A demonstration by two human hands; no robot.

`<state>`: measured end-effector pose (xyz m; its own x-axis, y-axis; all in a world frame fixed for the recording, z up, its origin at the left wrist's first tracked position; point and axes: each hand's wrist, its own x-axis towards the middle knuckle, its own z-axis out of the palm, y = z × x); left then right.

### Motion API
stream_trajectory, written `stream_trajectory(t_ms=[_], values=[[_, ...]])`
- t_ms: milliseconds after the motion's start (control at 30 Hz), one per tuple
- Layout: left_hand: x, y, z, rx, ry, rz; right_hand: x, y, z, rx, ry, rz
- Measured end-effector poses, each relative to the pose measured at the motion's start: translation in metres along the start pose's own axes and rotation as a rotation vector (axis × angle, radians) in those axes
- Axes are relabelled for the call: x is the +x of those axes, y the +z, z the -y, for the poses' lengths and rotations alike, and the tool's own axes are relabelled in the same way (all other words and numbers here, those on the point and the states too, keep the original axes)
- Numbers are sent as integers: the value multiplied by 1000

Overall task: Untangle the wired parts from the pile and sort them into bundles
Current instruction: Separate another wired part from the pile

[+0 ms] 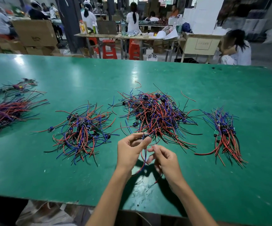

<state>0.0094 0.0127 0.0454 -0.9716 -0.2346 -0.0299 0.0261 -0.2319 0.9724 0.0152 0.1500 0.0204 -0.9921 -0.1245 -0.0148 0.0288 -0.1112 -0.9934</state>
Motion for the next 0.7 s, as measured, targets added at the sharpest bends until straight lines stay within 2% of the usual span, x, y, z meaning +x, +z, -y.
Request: stream_trajectory(t_ms=[267, 333, 467, 600, 700], values=[[-2, -5, 8, 63, -53, 11, 11, 1, 3, 213, 138, -93], [-2, -7, 8, 54, -59, 12, 10, -1, 4, 189, 159, -78], [-3, -10, 8, -17, -74, 18, 2, -3, 5, -72, 134, 60], [-5, -13, 8, -63, -119, 51, 3, -6, 4, 96, 198, 38], [-9, -13, 7, -68, -122, 93, 5, -7, 2, 112, 244, -2]])
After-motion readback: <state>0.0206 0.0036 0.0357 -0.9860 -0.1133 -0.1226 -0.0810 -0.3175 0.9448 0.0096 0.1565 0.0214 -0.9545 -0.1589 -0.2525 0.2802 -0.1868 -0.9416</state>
